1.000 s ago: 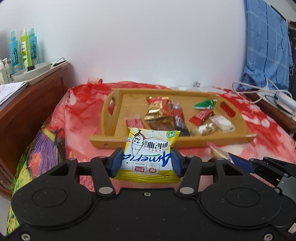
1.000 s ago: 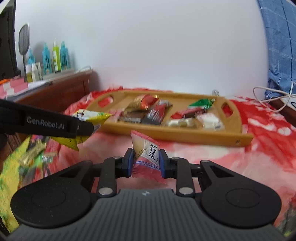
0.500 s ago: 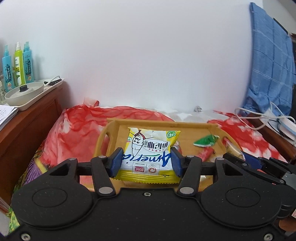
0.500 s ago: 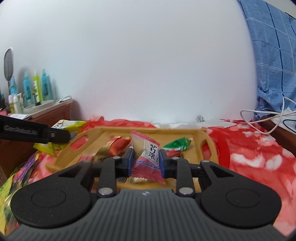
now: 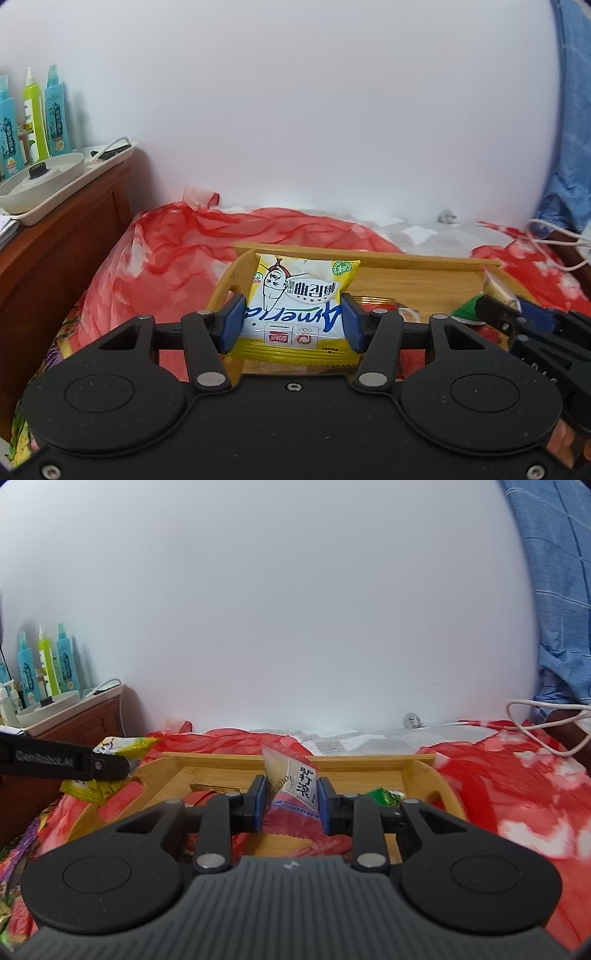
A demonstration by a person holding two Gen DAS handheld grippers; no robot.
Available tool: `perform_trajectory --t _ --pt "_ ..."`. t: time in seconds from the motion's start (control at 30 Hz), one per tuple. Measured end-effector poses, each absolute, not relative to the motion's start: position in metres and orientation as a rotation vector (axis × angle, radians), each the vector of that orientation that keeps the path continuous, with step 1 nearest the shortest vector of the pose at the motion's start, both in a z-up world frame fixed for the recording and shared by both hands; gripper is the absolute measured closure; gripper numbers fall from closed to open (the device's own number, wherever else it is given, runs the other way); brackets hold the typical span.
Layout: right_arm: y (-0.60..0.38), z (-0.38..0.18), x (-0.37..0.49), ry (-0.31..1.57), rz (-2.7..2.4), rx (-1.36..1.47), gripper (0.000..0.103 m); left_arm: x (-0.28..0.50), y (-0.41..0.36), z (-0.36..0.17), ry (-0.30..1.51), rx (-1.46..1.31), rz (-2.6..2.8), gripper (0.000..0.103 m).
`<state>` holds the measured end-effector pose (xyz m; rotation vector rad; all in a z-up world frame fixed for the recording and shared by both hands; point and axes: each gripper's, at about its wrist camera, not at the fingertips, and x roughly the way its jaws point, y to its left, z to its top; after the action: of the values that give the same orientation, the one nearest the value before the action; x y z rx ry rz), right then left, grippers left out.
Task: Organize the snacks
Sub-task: 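Carry the Amerio packet with the left tool while the right tool carries the pink-white packet over the tray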
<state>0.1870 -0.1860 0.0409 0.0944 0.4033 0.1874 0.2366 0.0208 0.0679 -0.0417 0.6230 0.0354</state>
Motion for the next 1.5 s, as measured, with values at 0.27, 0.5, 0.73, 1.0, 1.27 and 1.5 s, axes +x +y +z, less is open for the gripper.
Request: perform_trajectory --t 0.27,0.5,0.73,1.0,1.27,1.5 --pt "-0.185 0.025 0.21 0.46 0.2 0.106 0.07 0.261 0.018 0.039 0.664 -0.021 0.063 0.051" --pt "-0.184 0.018 0.216 0.482 0.201 0.103 0.07 0.267 0.015 0.031 0.675 -0.012 0.065 0.051" --pt "-0.185 0.015 0.22 0.499 0.195 0.108 0.07 0.27 0.013 0.025 0.682 -0.003 0.06 0.051" --pt "-0.183 0.014 0.22 0.499 0.197 0.099 0.07 0.272 0.013 0.022 0.684 0.001 0.059 0.051" --pt "-0.183 0.014 0.221 0.498 0.199 0.097 0.07 0.273 0.012 0.017 0.693 -0.001 0.059 0.051" --pt "-0.182 0.013 0.221 0.502 0.207 0.097 0.07 0.274 0.013 0.016 0.697 -0.002 0.059 0.051"
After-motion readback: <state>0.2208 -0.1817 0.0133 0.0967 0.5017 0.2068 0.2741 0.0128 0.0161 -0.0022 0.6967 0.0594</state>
